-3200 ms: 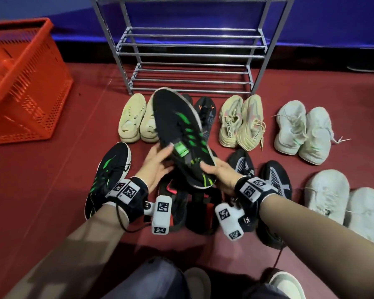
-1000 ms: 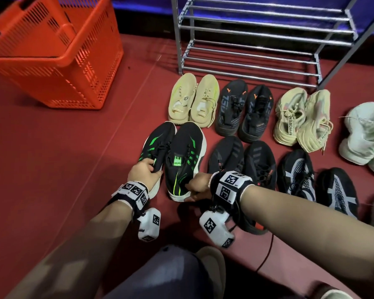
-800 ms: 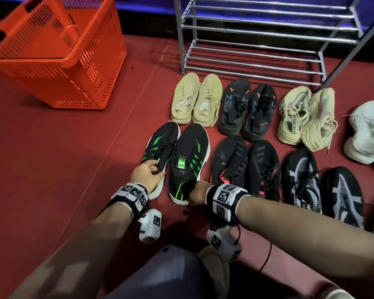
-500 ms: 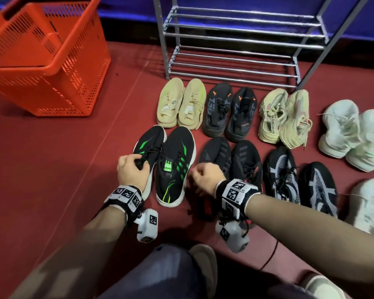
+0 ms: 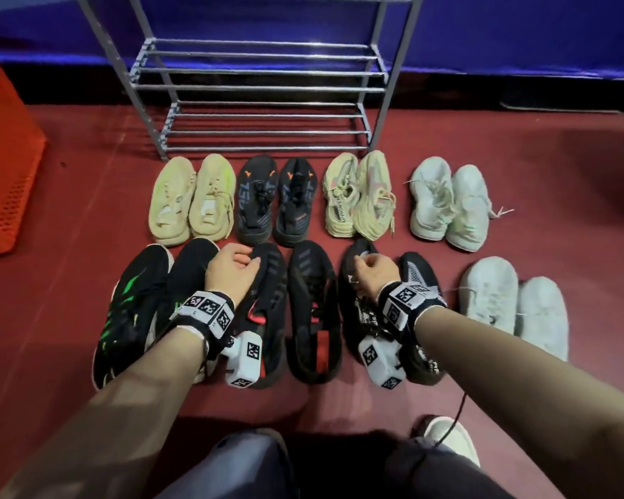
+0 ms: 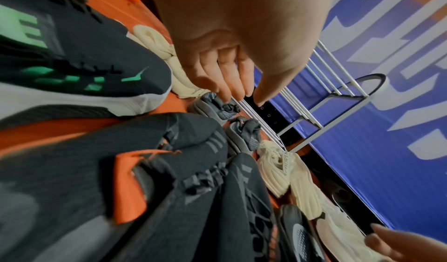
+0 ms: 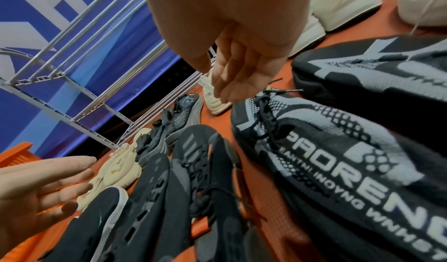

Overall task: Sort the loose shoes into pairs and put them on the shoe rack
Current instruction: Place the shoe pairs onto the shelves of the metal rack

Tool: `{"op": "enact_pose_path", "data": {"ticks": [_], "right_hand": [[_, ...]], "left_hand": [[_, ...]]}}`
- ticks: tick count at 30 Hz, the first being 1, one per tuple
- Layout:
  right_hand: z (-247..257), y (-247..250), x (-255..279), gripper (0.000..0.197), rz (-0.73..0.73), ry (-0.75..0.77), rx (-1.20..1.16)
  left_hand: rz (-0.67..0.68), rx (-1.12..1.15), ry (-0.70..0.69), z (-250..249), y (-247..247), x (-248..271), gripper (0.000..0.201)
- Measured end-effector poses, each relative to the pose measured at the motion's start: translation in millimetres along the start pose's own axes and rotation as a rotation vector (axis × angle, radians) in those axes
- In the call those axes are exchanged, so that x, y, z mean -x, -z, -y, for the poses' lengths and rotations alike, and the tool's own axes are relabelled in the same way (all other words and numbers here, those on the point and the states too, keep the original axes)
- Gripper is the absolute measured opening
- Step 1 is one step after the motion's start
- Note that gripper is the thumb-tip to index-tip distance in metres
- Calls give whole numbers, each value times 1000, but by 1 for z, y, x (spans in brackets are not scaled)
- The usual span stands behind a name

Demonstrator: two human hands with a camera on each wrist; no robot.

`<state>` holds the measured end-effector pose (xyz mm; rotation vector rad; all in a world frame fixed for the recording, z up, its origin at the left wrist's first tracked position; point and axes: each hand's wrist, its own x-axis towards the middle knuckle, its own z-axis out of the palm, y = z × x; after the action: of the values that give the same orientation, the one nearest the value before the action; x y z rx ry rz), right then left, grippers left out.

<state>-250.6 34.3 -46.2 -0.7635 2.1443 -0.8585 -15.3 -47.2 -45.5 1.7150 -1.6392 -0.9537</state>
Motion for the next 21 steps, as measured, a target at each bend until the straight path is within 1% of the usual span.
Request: {"op": "enact_pose_path", "data": {"ticks": [2, 4, 6, 9, 11, 14, 17, 21], "right_hand": [[-7, 6, -6, 47, -27, 4, -4], [-16, 11, -15, 41, -29, -9, -6], [-14, 15, -15, 34, -38, -22, -15], [-2, 22, -14, 23, -48, -34, -46], [21, 27, -9, 21, -34, -3, -54], [72, 36, 9, 18, -31, 103, -87], [118, 41, 20, 19, -51, 207, -44], [172, 49, 44, 20, -7, 281, -20]], "left_hand": [[29, -2, 10, -2, -6, -1, 12], [29, -26, -4, -9, -9, 1, 8], [-23, -26, -26, -15, -6, 2, 1], [-64, 4, -49, -30, 3, 1, 6], [-57, 17, -62, -44, 15, -1, 9], [-56, 5, -96, -71, 39, -6, 15], [-80, -10, -118, -97, 65, -9, 12], [-88, -67, -175, -130, 108, 1, 8]]}}
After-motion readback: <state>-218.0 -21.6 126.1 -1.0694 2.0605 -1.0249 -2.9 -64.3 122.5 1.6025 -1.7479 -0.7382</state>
